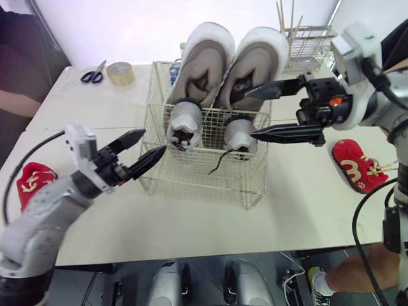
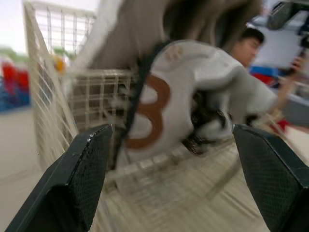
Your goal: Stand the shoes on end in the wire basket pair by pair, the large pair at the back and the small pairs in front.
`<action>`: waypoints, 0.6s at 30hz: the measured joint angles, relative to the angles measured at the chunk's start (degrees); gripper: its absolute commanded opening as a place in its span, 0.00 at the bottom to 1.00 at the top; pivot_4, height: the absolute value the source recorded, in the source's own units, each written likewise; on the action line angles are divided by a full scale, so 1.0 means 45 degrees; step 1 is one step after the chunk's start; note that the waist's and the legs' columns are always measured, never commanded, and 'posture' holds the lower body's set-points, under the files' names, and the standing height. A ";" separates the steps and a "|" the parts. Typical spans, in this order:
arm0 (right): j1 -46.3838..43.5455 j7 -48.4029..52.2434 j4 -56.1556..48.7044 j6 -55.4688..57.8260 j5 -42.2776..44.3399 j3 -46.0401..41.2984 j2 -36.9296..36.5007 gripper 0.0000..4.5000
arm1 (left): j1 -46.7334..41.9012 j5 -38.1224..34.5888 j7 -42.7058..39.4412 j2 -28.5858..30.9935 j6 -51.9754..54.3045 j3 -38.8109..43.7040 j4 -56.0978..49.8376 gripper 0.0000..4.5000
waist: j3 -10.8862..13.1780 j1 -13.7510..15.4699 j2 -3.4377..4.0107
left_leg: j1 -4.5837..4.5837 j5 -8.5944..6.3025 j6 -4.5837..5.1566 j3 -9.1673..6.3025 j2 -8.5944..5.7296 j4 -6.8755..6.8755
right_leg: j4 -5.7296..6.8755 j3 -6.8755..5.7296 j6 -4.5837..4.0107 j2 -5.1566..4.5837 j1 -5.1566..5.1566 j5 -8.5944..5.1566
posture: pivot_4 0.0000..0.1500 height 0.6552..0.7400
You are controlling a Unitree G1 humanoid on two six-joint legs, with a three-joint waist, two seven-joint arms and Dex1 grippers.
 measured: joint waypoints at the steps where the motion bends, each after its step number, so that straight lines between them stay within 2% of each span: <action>1: 0.0041 -0.0002 0.0013 0.0001 0.0002 -0.0003 0.0000 1.00 | -0.0056 -0.0437 -0.0132 0.0289 0.0339 0.0251 0.0038 0.91 | 0.0008 0.0021 0.0002 | -0.0001 0.0000 0.0000 0.0001 -0.0006 0.0000 | -0.0004 -0.0002 0.0001 -0.0004 0.0000 -0.0001 | 1.00 1.00; 5: 0.0306 -0.0238 0.0057 0.0086 0.0009 -0.0159 -0.0048 1.00 | -0.0788 -0.1517 -0.1322 0.1842 0.1854 0.0614 0.0953 0.91 | 0.0036 0.0069 -0.0016 | -0.0004 0.0000 -0.0002 0.0009 -0.0016 0.0001 | -0.0010 -0.0005 0.0004 0.0021 0.0001 -0.0002 | 1.00 1.00; 7: 0.0633 -0.0300 0.0058 0.0210 0.0026 -0.0528 -0.0329 1.00 | -0.1473 -0.1744 -0.1655 0.2078 0.2271 0.0619 0.1130 0.91 | 0.0039 0.0101 -0.0018 | -0.0010 -0.0001 -0.0003 0.0008 -0.0019 -0.0001 | -0.0024 -0.0005 0.0006 0.0021 0.0008 -0.0003 | 1.00 1.00; 11: 0.0977 -0.1266 -0.0118 0.0861 -0.0002 -0.1226 -0.1114 1.00 | -0.3558 -0.1253 -0.3054 0.2823 0.2744 -0.0064 0.2132 0.91 | 0.0048 0.0064 -0.0025 | -0.0029 0.0001 -0.0004 0.0023 -0.0021 -0.0007 | -0.0025 -0.0001 0.0012 0.0027 -0.0011 0.0000 | 1.00 1.00; 18: 0.1279 -0.3037 -0.0193 0.2941 0.0693 -0.3692 -0.2927 1.00 | -0.6616 -0.1175 -0.5344 0.2735 0.3707 -0.1324 0.3495 0.91 | 0.0058 0.0070 -0.0025 | -0.0039 0.0003 -0.0008 0.0028 -0.0001 -0.0017 | -0.0020 0.0005 0.0059 0.0057 -0.0029 0.0018 | 1.00 1.00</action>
